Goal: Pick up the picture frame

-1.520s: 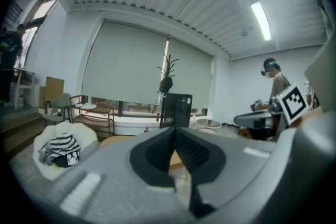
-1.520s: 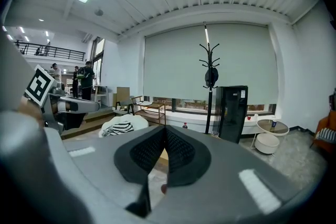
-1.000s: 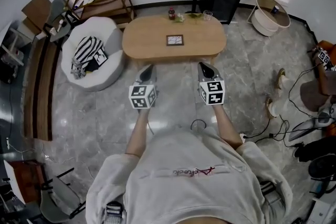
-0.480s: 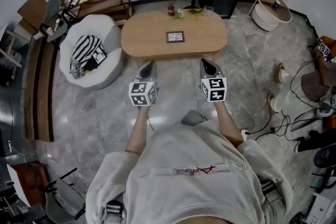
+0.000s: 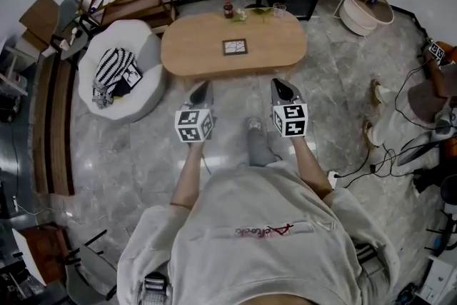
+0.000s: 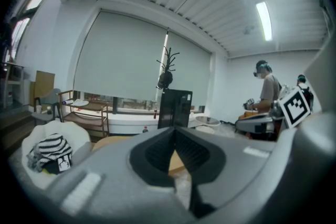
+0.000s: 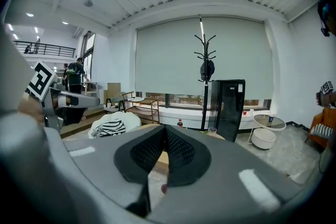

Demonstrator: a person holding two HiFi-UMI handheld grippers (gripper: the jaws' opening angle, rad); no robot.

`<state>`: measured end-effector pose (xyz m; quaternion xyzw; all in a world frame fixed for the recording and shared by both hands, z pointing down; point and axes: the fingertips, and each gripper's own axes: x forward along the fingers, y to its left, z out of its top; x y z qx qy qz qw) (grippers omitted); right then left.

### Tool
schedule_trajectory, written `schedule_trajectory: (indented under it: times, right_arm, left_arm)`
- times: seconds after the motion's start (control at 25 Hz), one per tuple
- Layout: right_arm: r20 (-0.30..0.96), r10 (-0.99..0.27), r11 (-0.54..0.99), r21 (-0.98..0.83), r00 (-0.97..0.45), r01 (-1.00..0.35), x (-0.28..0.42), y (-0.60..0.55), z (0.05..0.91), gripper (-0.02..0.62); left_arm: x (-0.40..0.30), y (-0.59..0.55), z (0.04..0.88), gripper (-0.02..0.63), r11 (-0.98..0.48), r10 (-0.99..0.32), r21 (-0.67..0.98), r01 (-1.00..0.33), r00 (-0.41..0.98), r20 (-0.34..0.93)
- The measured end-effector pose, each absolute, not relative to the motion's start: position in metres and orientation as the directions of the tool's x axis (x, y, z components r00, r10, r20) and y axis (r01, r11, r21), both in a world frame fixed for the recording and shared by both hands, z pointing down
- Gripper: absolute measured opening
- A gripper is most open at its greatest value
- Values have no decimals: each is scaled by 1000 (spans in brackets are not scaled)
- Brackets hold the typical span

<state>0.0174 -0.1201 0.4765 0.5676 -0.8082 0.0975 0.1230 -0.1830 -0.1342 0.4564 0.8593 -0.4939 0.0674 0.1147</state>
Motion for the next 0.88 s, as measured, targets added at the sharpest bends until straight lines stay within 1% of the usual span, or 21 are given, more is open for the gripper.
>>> schedule_trajectory:
  times: [0.44,0.88]
  right_arm:
    - [322,-881,357,-30,-348,-933,19,-151,487,5]
    - [334,-867,382,-30,-369,-924,20,-222,498,5]
  left_arm:
    - [-181,-165,460,0,-470,-841,121,-874,485,239]
    - [-181,-231,472,0,-441,-850,136,-887,462,252]
